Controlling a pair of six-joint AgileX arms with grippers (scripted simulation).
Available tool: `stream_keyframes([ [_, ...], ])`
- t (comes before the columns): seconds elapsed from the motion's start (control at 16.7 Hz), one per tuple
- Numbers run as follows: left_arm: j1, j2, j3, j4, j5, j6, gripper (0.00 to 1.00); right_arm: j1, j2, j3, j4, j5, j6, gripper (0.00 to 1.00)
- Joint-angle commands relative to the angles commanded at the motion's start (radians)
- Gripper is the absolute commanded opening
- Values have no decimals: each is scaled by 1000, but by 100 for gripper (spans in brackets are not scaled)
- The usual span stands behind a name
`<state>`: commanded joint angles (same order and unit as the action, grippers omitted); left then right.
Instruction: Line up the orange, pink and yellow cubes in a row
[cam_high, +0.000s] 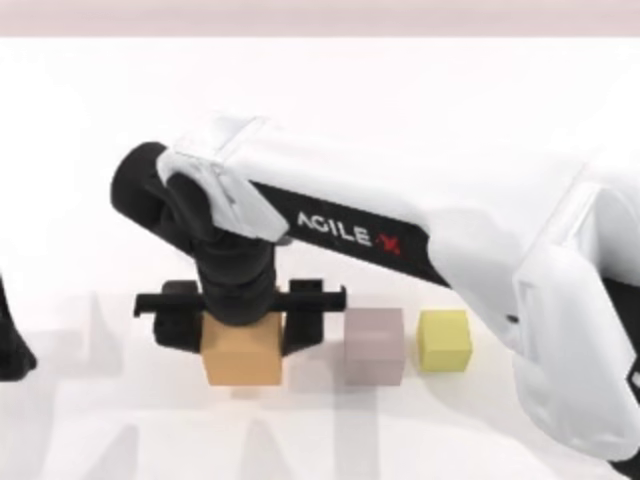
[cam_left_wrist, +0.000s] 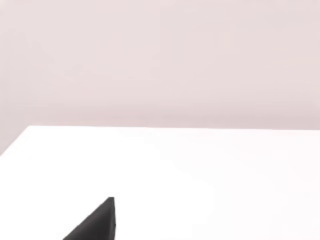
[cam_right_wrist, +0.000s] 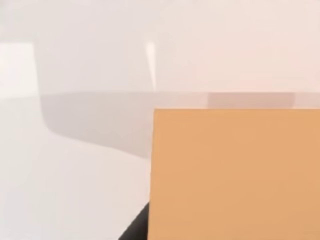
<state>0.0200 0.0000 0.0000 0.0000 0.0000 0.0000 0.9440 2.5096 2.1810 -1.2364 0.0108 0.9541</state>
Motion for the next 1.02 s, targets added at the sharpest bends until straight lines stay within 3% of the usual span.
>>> stream_keyframes([
  [0.06, 0, 0, 0, 0, 0, 0, 100, 0, 0, 0, 0, 0, 0, 0],
  [0.84, 0, 0, 0, 0, 0, 0, 100, 0, 0, 0, 0, 0, 0, 98],
  [1.02, 0, 0, 0, 0, 0, 0, 100, 0, 0, 0, 0, 0, 0, 100],
])
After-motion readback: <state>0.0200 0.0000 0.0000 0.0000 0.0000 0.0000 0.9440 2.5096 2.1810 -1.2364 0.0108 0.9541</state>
